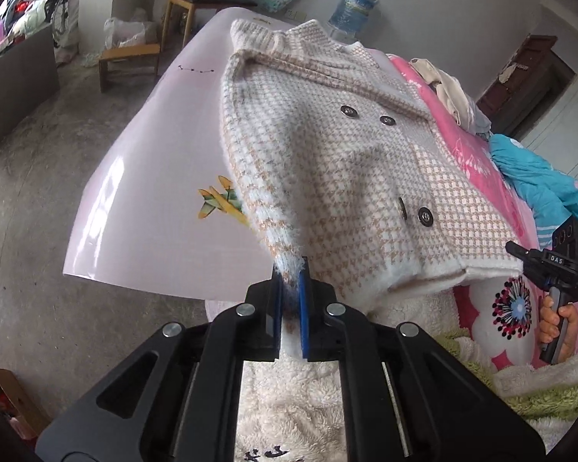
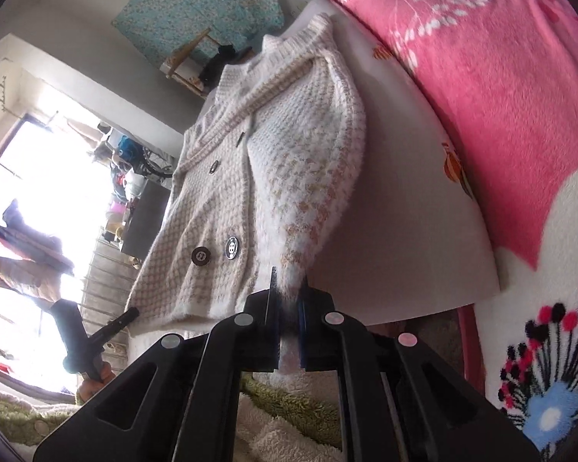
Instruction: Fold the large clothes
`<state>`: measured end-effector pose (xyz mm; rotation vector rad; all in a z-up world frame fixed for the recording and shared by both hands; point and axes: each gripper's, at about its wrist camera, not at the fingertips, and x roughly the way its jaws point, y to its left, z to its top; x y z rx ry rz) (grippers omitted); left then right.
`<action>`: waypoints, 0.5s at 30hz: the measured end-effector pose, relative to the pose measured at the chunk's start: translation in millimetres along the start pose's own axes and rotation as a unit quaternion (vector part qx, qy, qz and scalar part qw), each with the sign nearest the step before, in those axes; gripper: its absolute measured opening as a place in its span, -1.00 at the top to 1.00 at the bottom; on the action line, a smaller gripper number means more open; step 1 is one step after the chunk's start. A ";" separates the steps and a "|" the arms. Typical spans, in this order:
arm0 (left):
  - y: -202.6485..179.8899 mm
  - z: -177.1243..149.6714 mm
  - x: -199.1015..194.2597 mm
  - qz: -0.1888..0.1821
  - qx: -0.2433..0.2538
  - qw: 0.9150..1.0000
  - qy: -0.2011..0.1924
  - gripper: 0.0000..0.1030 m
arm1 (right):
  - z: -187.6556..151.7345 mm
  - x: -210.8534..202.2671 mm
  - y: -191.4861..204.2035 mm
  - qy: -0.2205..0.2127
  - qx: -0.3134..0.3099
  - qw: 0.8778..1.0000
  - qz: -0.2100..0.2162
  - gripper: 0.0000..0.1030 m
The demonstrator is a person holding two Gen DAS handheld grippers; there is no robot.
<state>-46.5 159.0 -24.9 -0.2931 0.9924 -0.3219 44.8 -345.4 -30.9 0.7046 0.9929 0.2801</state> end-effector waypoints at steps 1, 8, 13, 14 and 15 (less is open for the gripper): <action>1.0 4.7 0.5 -0.008 -0.003 1.000 -0.006 0.88 | 4.2 -0.6 0.3 -0.005 0.004 1.000 0.007 0.87; 9.9 77.2 -5.0 -0.080 -0.030 0.994 -0.065 0.87 | 61.3 -9.2 32.7 -0.062 -0.029 0.997 0.030 0.86; 23.2 140.0 27.2 -0.110 -0.072 0.988 -0.083 0.86 | 123.0 18.7 41.7 -0.086 -0.018 0.995 0.054 0.84; 26.3 150.0 37.0 -0.109 -0.077 0.987 -0.084 0.84 | 134.1 27.7 41.5 -0.086 -0.012 0.995 0.055 0.83; 28.9 159.7 48.2 -0.106 -0.083 0.988 -0.081 0.78 | 144.0 36.6 40.4 -0.087 -0.006 0.995 0.056 0.82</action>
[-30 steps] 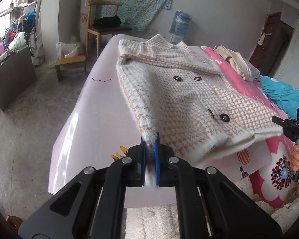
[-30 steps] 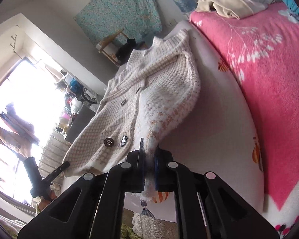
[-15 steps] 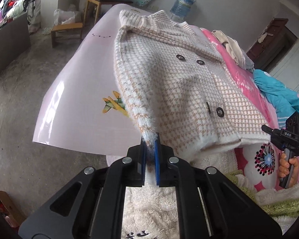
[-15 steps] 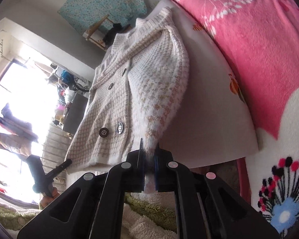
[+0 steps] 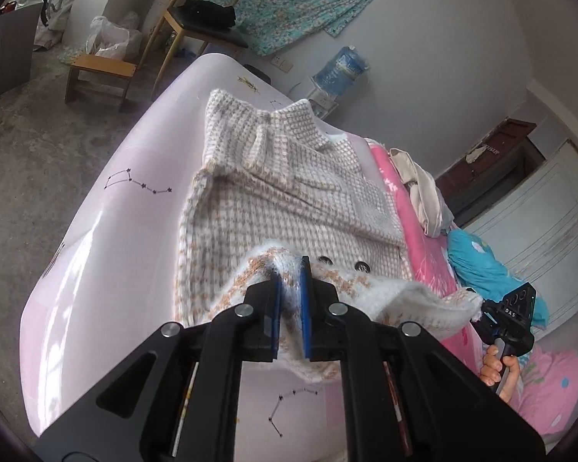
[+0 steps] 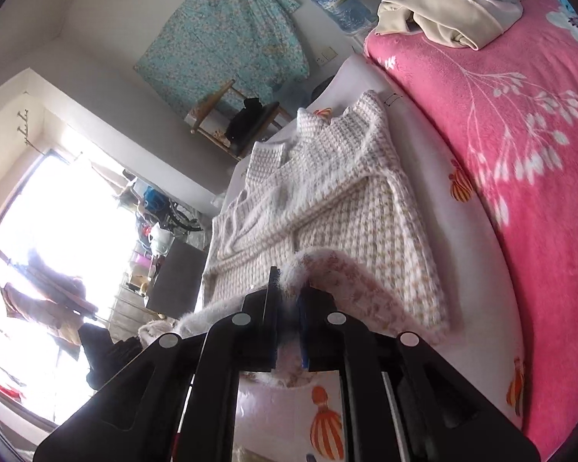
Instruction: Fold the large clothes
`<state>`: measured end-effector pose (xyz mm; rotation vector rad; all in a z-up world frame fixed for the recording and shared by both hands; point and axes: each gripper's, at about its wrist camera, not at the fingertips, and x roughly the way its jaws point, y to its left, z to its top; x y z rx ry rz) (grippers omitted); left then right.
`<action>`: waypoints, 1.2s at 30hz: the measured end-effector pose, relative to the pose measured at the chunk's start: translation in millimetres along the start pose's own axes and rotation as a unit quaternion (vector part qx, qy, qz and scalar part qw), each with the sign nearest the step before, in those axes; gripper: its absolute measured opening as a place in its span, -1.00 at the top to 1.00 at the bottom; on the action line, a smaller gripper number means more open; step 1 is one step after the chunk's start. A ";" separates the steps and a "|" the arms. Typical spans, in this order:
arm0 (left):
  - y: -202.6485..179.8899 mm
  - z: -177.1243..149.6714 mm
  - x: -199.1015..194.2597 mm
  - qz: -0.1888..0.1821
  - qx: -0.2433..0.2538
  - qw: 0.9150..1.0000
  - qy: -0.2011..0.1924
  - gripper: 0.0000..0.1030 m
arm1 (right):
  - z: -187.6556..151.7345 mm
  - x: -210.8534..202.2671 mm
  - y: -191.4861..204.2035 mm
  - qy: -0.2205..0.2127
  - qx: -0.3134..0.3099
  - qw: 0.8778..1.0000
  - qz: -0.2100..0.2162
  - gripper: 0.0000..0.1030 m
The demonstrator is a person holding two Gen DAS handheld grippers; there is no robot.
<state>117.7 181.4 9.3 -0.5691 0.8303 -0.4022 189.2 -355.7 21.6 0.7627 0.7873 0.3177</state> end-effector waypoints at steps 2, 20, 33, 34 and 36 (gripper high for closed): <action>10.4 11.7 23.6 0.002 -0.017 1.000 0.014 0.75 | 14.2 21.8 -5.7 0.003 0.010 1.000 0.001 0.58; -56.2 -29.3 58.6 0.049 0.174 0.982 0.052 0.00 | -39.1 91.3 47.3 0.046 -0.237 0.960 -0.144 0.19; -44.7 -57.8 65.8 0.121 0.179 0.973 0.081 0.02 | -78.5 89.1 47.6 0.092 -0.278 0.933 -0.209 0.30; -42.1 -59.4 55.5 0.108 0.170 0.977 0.078 0.00 | -79.7 77.3 43.7 0.089 -0.262 0.940 -0.199 0.13; -32.4 -63.9 39.7 0.078 0.136 0.984 0.082 -0.09 | -80.3 55.7 30.1 0.084 -0.221 0.953 -0.188 -0.03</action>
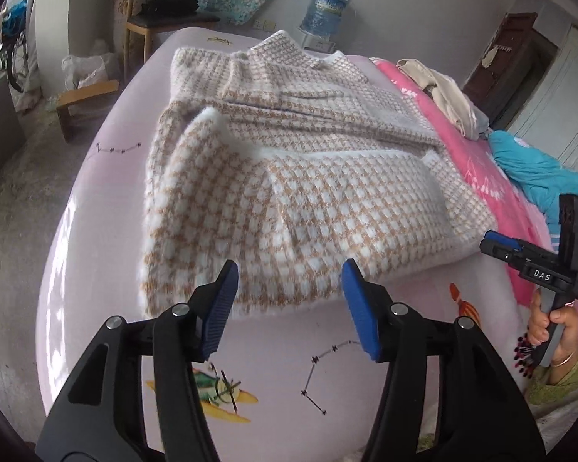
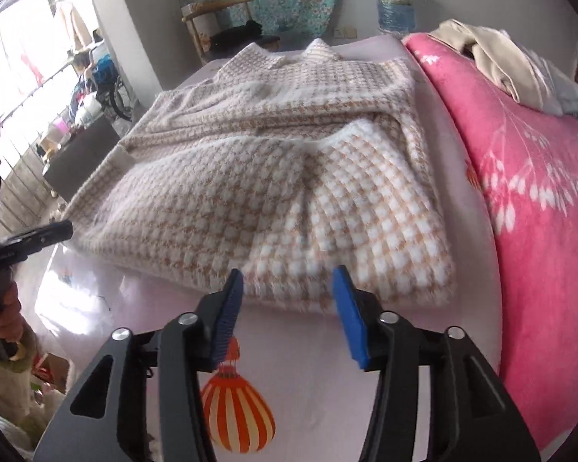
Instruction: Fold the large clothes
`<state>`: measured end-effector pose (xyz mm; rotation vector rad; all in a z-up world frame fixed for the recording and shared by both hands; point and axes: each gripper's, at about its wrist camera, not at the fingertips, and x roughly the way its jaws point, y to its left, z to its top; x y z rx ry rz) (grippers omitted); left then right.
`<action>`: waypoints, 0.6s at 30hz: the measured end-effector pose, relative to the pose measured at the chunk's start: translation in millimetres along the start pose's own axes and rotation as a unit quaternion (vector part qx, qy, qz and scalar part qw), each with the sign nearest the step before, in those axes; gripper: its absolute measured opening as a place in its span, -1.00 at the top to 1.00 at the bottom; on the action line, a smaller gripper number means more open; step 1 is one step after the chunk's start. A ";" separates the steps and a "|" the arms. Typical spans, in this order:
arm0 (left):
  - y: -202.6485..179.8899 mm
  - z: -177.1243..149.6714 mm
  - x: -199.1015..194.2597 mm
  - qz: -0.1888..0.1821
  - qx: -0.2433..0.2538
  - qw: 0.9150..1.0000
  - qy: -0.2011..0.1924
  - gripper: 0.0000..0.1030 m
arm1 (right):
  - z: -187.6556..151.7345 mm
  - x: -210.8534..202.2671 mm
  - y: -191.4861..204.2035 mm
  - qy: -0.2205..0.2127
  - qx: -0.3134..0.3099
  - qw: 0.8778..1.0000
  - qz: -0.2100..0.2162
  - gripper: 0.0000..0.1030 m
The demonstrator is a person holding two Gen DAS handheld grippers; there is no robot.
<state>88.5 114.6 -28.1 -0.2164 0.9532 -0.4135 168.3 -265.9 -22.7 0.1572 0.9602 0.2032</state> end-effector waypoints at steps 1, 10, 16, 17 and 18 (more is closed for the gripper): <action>8.2 -6.2 -2.9 -0.017 -0.024 1.000 0.005 -0.10 | -6.1 -4.8 -10.4 0.004 0.025 1.000 0.008 -0.04; 81.7 -30.5 13.4 -0.102 -0.248 0.963 -0.010 -0.10 | -34.2 -5.1 -79.2 -0.011 0.218 0.976 0.027 -0.05; 95.2 -18.3 22.2 -0.098 -0.331 0.936 -0.062 -0.01 | -14.5 20.4 -80.7 -0.070 0.237 0.969 0.017 -0.05; 92.4 -15.7 23.3 -0.076 -0.328 0.939 -0.068 0.22 | -11.3 23.2 -76.9 -0.078 0.232 0.970 0.007 0.01; 88.6 -13.1 24.1 -0.048 -0.317 0.944 -0.070 0.42 | -7.8 25.8 -72.3 -0.084 0.222 0.971 -0.006 0.14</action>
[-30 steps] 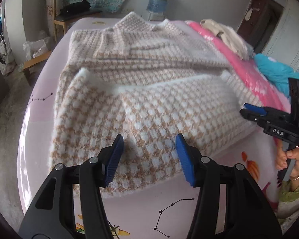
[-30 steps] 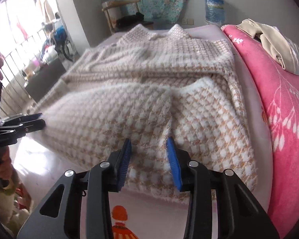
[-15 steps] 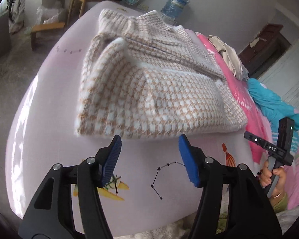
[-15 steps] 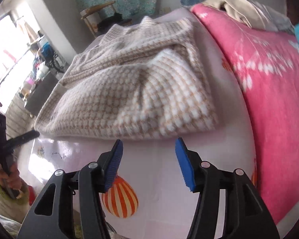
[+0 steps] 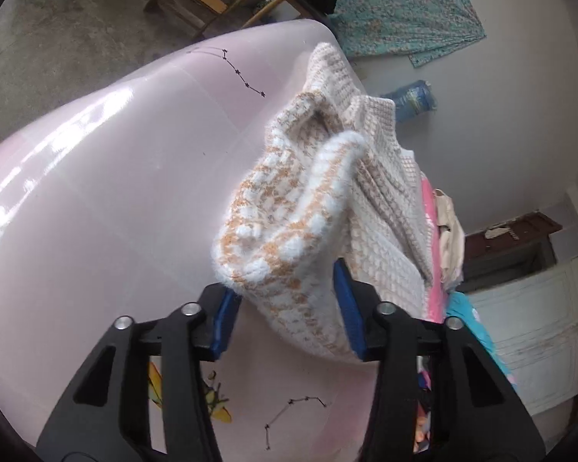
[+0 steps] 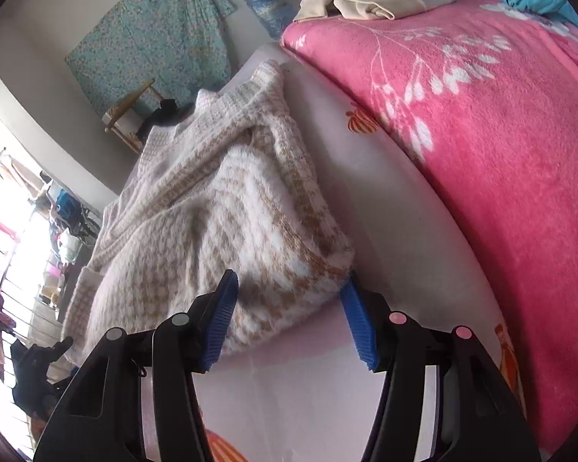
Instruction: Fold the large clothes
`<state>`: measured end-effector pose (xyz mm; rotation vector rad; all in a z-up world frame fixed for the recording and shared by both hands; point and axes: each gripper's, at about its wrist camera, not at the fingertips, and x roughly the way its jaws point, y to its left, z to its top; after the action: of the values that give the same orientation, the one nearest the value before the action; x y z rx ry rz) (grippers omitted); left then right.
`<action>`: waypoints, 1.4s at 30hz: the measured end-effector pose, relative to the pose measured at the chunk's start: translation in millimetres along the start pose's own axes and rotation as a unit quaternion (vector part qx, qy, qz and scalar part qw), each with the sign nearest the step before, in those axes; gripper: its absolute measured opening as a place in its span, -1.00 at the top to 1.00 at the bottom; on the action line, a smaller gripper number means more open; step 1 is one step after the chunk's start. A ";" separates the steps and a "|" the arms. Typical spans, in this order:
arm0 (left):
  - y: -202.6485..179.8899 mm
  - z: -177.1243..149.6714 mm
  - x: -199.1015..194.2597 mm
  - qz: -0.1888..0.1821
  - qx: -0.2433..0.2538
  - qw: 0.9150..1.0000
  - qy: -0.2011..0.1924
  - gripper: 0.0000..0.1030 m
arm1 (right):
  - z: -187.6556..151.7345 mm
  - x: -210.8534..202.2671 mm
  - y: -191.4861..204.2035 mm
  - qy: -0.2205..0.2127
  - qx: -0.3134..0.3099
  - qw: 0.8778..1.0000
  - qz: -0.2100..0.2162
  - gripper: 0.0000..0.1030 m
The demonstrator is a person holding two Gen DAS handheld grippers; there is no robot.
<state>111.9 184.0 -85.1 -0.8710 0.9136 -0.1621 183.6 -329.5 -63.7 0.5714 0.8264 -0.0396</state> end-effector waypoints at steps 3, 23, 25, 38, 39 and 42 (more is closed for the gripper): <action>-21.1 -3.4 0.1 0.061 0.069 0.996 -0.017 0.73 | 4.3 1.3 8.6 0.000 -0.007 1.000 0.007 0.69; 10.7 -21.5 -73.7 0.124 0.117 0.983 0.066 0.27 | -23.2 -79.7 -42.2 0.116 -0.006 0.993 0.013 0.30; 29.6 -15.0 -78.7 0.124 0.087 0.987 0.062 0.26 | -21.1 -85.4 -59.0 0.118 0.013 0.993 -0.020 0.29; -91.2 -9.3 -12.6 0.061 0.284 0.955 0.054 0.29 | -4.2 -39.4 78.3 0.096 -0.196 0.975 0.042 0.00; -102.1 -16.0 5.4 0.078 0.306 0.946 0.067 0.29 | -6.0 -29.3 84.9 0.104 -0.203 0.973 0.041 0.00; -110.6 -31.2 41.2 0.141 0.344 0.925 0.082 0.29 | -5.4 -2.7 90.5 0.126 -0.204 0.971 0.022 0.00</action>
<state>139.2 73.6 -40.9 -0.0691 1.0319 -0.2879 200.6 -250.4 -22.6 0.2063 1.0352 0.2433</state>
